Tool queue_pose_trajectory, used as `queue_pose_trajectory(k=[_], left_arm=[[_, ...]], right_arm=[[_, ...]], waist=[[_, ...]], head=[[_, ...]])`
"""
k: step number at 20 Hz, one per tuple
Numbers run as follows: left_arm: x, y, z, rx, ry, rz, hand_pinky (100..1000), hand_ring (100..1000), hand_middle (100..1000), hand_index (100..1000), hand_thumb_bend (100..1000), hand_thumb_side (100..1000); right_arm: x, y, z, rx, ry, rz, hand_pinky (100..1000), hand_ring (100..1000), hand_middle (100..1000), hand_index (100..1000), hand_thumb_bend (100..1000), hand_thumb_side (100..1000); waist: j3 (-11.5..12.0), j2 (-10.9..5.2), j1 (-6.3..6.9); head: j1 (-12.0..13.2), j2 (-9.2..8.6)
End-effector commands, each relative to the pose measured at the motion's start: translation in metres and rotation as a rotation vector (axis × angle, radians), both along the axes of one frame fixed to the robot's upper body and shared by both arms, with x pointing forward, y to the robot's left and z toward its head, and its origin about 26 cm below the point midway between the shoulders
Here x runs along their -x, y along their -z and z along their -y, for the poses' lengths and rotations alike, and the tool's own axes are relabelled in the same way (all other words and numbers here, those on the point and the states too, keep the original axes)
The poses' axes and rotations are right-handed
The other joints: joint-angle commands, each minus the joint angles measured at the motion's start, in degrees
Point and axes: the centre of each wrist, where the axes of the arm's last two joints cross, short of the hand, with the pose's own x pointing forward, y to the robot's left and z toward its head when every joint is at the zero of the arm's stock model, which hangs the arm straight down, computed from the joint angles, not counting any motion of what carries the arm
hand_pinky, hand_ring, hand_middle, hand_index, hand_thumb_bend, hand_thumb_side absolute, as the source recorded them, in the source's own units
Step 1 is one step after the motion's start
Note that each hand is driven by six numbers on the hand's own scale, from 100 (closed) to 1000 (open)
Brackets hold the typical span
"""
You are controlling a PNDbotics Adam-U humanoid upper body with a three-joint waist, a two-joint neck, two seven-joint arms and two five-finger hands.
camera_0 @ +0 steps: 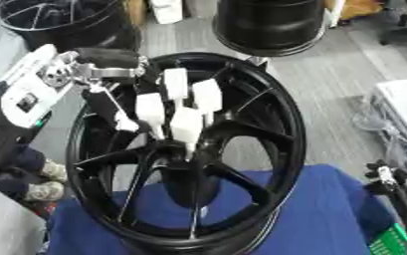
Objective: Pull the pin out of the wheel hub.
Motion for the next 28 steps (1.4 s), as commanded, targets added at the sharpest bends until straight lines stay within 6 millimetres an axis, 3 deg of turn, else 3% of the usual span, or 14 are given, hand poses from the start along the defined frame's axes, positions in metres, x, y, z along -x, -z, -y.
queue_pose_trajectory(k=[1,5,9,16,19,22,25,28], left_arm=[[0.001,-0.017,-0.004,-0.059,0.094,0.023,566,413,465,615,292,100],[0.004,-0.025,-0.003,-0.009,0.111,0.033,491,320,395,549,235,100],[0.009,-0.040,-0.004,0.003,0.135,0.049,464,281,381,537,216,100],[0.032,-0.094,-0.026,0.086,0.138,0.167,480,291,399,557,242,100],[0.048,-0.118,-0.056,0.147,0.078,0.238,487,296,405,575,260,100],[0.064,-0.126,-0.098,0.188,-0.051,0.284,495,304,426,594,278,100],[0.075,-0.112,-0.145,0.223,-0.225,0.273,506,307,432,605,262,100],[0.075,-0.080,-0.199,0.227,-0.466,0.201,518,320,445,619,274,100]], right_arm=[[-0.004,-0.009,0.002,0.015,-0.010,0.029,590,546,583,714,100,896],[-0.004,-0.009,0.002,0.015,-0.010,0.028,590,546,583,713,100,896],[-0.004,-0.009,0.002,0.014,-0.010,0.025,590,546,583,713,100,899],[-0.003,-0.006,0.003,0.011,-0.002,0.013,590,546,583,713,100,909],[-0.002,-0.005,0.005,0.012,0.007,0.008,590,546,583,713,100,910],[0.000,-0.005,0.008,0.017,0.018,0.007,590,546,583,713,100,909],[0.000,-0.006,0.010,0.023,0.025,0.011,589,546,583,712,100,901],[0.000,-0.008,0.011,0.028,0.027,0.020,589,546,583,712,100,898]], waist=[[-0.04,-0.57,-0.21],[-0.06,-0.59,-0.22],[-0.01,-0.66,-0.21],[0.39,-1.04,-0.15],[0.96,-1.23,0.07],[1.61,-1.31,0.36],[2.06,-1.29,0.58],[2.11,-1.10,0.63]], head=[[-0.16,-0.85],[-0.25,-0.93],[-0.36,-0.99],[-0.53,-1.03],[-0.53,-0.60],[-0.86,-0.38],[-1.02,-0.34],[-1.29,-0.37]])
